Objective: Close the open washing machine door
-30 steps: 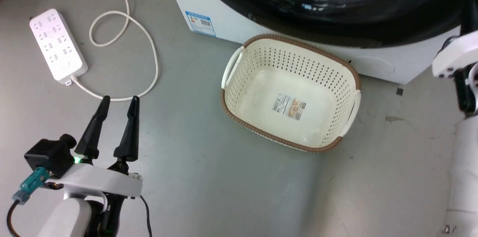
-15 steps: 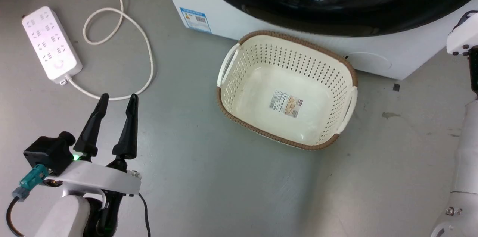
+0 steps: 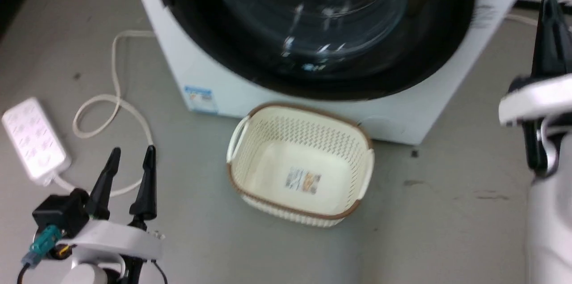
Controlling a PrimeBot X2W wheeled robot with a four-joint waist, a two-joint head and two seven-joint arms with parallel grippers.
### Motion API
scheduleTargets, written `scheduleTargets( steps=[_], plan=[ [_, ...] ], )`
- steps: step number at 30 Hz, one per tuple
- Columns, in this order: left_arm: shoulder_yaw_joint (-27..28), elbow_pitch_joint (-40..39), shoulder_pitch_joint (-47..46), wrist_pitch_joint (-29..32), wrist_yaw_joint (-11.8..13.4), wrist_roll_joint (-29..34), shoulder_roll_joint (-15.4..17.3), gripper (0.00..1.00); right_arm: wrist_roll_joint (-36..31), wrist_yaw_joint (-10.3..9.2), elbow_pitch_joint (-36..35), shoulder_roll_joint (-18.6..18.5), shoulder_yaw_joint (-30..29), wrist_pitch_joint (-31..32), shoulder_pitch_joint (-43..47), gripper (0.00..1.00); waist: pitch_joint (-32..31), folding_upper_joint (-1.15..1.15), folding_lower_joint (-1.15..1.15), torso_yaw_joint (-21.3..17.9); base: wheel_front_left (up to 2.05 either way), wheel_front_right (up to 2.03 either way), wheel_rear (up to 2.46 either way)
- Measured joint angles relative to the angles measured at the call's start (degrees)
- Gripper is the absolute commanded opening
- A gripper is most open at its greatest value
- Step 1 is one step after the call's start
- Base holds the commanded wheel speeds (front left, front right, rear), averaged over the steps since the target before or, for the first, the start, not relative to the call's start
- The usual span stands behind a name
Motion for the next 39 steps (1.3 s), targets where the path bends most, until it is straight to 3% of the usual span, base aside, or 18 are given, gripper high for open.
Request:
scheduleTargets(
  steps=[7, 13, 20, 29, 30, 31, 32, 39],
  plan=[
    [0.5, -1.5, 3.8, 0.0, 2.7, 0.9, 0.1, 1.00, 4.1, -0.01, -9.9, -0.1, 2.6, 0.8, 14.9, 0.00, -5.9, 0.00, 0.00, -6.0, 0.00, 0.00, 0.00],
    [-0.5, -2.8, 4.9, 0.6, 3.3, 1.8, 0.4, 1.00, 5.3, -0.01, -16.9, -0.1, 5.4, 2.2, 27.8, 0.00, -9.5, 0.00, 0.00, -9.2, 0.00, 0.00, 0.00],
    [-1.9, -3.2, 5.0, 2.1, 3.5, 2.5, 0.8, 1.00, 8.8, -0.01, -20.6, -0.1, 7.3, 2.4, 38.6, 0.00, -10.5, 0.00, 0.01, -9.3, 0.00, 0.00, 0.00],
    [-3.9, -3.1, 5.0, 3.8, 3.8, 3.8, 1.2, 1.00, 8.4, -0.01, -22.7, -0.1, 10.4, 3.9, 44.1, 0.00, -10.7, 0.00, 0.02, -8.4, 0.00, 0.00, 0.00],
    [-3.9, -3.1, 5.0, 3.8, 4.0, 3.9, 1.1, 1.00, 8.6, 0.00, -22.7, -0.1, 10.5, 4.5, 44.2, 0.04, -10.7, 0.00, 0.02, -8.3, 0.00, 0.00, 0.00],
    [-3.9, -3.1, 5.0, 3.8, 4.0, 3.9, 1.1, 1.00, 8.9, 0.00, -22.7, -0.1, 10.5, 5.0, 44.3, 0.42, -10.7, 0.00, 0.02, -8.3, 0.00, 0.00, 0.00],
    [-3.9, -3.1, 5.0, 3.8, 4.0, 3.9, 1.1, 1.00, 9.0, 0.00, -22.8, -0.1, 10.5, 5.1, 44.3, 1.00, -10.8, 0.00, 0.02, -8.2, 0.00, 0.00, 0.00],
    [-4.0, -3.1, 5.0, 3.7, 4.4, 3.9, 1.0, 1.00, 9.6, -0.01, -22.9, -0.1, 10.1, 5.0, 44.5, 1.00, -10.8, 0.00, 0.02, -8.0, 0.00, 0.00, 0.00]
  ],
)
